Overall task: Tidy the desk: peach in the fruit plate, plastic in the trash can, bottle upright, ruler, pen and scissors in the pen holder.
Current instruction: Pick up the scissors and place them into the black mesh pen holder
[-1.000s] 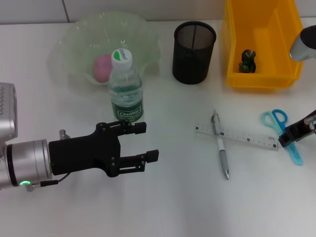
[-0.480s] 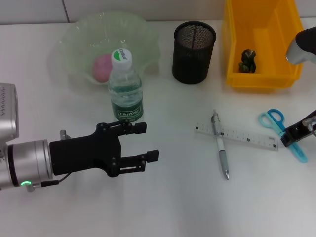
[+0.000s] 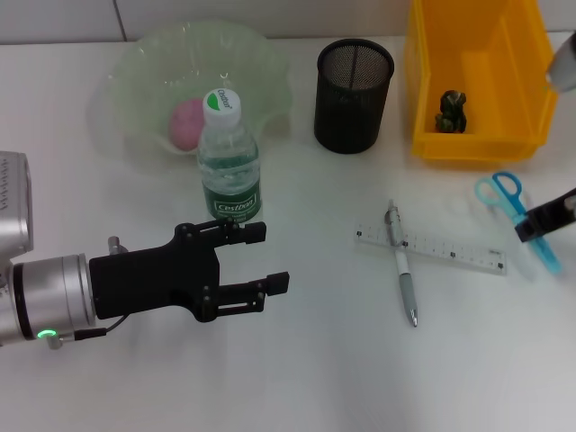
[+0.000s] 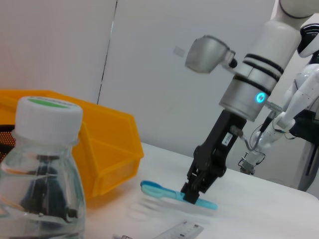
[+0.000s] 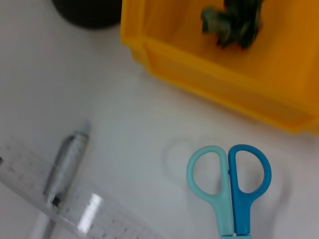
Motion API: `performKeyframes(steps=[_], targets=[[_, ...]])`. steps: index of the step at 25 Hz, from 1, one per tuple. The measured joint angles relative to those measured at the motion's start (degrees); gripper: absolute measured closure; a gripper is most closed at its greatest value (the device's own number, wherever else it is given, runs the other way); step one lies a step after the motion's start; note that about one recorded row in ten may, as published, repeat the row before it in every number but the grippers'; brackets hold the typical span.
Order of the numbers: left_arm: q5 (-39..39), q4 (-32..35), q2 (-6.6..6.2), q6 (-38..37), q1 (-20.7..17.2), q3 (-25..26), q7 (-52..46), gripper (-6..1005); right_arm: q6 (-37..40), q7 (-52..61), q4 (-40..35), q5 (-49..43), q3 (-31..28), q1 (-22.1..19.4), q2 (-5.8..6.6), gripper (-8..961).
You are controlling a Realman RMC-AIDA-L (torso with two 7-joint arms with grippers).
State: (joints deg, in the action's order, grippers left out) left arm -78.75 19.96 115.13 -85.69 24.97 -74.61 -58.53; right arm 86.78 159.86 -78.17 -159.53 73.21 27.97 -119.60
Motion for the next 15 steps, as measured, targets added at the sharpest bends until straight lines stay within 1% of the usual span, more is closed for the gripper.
performKeyframes(steps=[7,8,9,10,12,13,14,15], targets=[[0.00,0.00,0.01,-0.17,0.08,0.00,-0.20,239,0.96,-4.56,-2.00,3.81,-9.23,-1.49,0.15,749],[0.00,0.01,0.01,-0.20,0.08,0.00,-0.45,239,1.34,-5.90,-2.81,5.02,-11.87,-1.95,0.15,749],[0.00,0.52,0.01,-0.21,0.08,0.00,-1.13,239,1.34,-5.90,-2.81,5.02,-11.87,-1.95,0.15,749],[0.00,0.88,0.00,-0.26,0.08,-0.01,-1.52,239,2.84,-7.96,-3.38,7.70,-15.39,-2.22,0.24,749],[0.00,0.88,0.00,-0.26,0.08,-0.01,-1.52,240,5.43,-10.54,-4.15,11.37,-19.83,-2.27,0.43,748],[0.00,0.88,0.00,-0.26,0.08,-0.01,-1.52,240,5.43,-10.54,-4.15,11.37,-19.83,-2.27,0.43,748],[0.00,1.15,-0.10,-0.44,0.09,-0.01,-2.23,240,8.05,-12.66,-5.38,14.73,-24.49,-2.28,0.57,748],[0.00,1.23,-0.11,-0.44,0.09,-0.01,-2.40,240,8.05,-12.66,-5.38,14.73,-24.49,-2.28,0.57,748]])
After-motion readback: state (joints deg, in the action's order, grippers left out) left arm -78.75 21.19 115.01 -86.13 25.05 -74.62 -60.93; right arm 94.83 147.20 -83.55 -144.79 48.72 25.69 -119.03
